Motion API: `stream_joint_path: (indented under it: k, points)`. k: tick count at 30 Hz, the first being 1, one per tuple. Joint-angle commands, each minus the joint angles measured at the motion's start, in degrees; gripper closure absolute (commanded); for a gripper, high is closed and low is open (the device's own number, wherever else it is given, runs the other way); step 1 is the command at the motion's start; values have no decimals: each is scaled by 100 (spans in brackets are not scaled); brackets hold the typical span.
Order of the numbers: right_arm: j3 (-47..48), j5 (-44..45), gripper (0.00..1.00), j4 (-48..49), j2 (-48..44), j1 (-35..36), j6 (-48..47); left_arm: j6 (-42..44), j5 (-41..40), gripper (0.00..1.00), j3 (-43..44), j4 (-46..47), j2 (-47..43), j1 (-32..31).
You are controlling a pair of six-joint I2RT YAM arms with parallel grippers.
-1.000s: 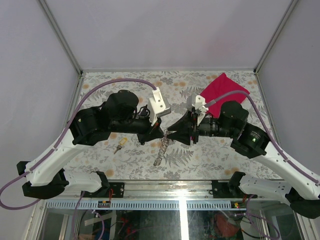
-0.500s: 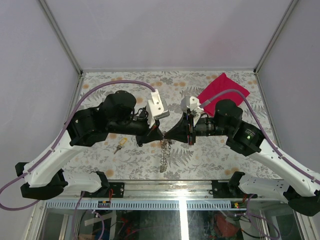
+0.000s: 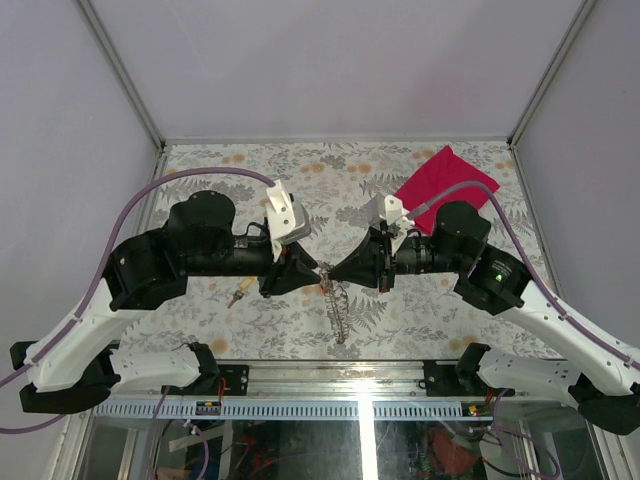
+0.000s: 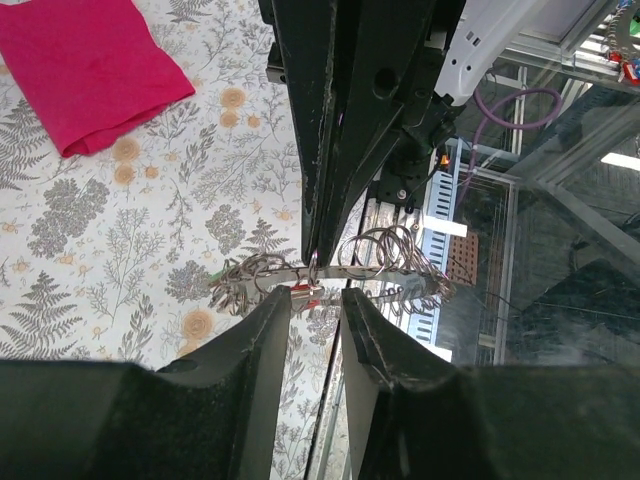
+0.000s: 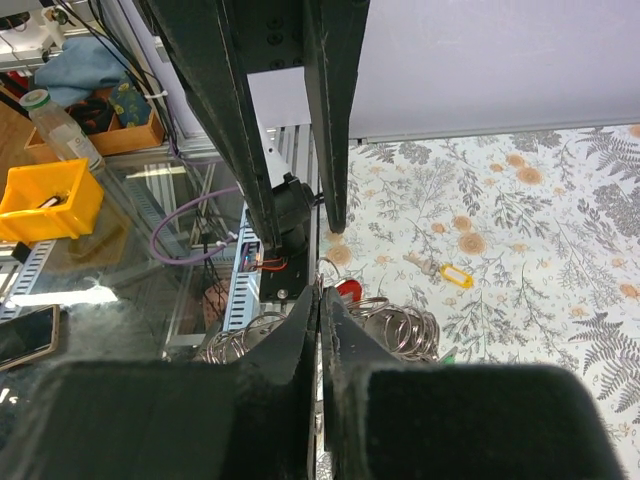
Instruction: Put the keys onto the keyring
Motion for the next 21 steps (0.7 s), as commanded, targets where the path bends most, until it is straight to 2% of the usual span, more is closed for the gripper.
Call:
stream_joint_path:
  k: [1,15,21]
  points:
    - [91,-176,100,617,-200,8,99,-85,222,72,-160,606,-62,-25]
    - [65,-124,100,798,-377,9,240,-12,499,74,-459,785,-168,-24]
    - [89,-118,100,843,-392,11,276,-20,474,89,-468,783,-201,-25]
